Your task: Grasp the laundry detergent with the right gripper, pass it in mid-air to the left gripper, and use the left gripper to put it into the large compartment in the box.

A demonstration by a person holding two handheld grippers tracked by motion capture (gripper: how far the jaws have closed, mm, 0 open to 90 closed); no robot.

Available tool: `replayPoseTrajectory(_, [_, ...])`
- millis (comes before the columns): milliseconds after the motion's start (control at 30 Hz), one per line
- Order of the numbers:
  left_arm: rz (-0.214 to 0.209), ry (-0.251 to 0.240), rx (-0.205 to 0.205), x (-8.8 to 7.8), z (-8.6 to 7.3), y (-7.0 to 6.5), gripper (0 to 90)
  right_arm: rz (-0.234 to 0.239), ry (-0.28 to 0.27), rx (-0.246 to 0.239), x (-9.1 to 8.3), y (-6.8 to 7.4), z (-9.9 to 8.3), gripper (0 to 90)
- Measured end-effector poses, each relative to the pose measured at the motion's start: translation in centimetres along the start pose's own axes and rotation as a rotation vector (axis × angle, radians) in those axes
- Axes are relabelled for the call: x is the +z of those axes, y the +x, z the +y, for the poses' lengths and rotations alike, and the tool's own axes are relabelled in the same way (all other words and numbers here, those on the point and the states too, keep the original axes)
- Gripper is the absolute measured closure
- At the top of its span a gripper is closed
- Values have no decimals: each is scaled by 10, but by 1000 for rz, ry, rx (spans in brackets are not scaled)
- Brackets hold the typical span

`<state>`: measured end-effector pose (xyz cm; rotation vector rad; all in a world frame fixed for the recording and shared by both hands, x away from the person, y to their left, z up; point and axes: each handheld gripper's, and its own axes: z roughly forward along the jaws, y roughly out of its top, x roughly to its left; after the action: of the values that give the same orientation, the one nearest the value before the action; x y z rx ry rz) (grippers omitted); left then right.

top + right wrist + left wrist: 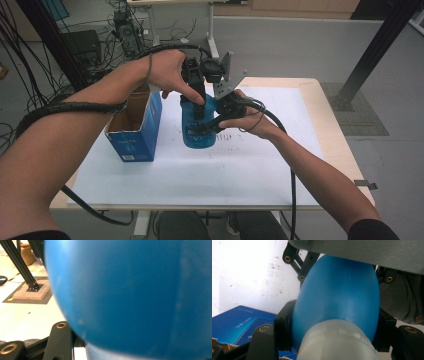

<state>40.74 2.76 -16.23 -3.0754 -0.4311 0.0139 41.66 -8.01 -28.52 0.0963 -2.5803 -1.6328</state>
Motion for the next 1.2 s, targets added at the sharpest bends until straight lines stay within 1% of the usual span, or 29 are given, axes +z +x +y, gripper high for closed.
replayPoseTrajectory(200, [-1, -2, -5, 2, -1, 0, 353, 8, 0, 0, 3, 0, 0, 443])
replayPoseTrajectory(400, [-1, -2, 0, 3, -1, 0, 355, 8, 2, -6, 3, -1, -1, 442])
replayPoseTrajectory(600, [-11, 5, -1, 4, 0, 0, 358, 11, 2, -7, 4, -1, -1, 440])
replayPoseTrajectory(667, [-12, 4, -1, 4, -1, 0, 358, 15, 7, 2, 4, -1, -1, 440])
replayPoseTrajectory(767, [-13, 1, 1, 4, -1, 1, 359, 11, 5, -8, 5, -1, -1, 440])
replayPoseTrajectory(900, [-18, 3, 0, 3, -1, 1, 359, 18, 1, -2, 5, -1, -1, 439])
replayPoseTrajectory(1067, [-19, 2, -2, 4, -1, 1, 361, 16, 2, -2, 5, -2, -1, 438])
replayPoseTrajectory(1200, [-20, -3, -6, 3, -2, 1, 361, 15, 6, 8, 4, -1, -1, 437])
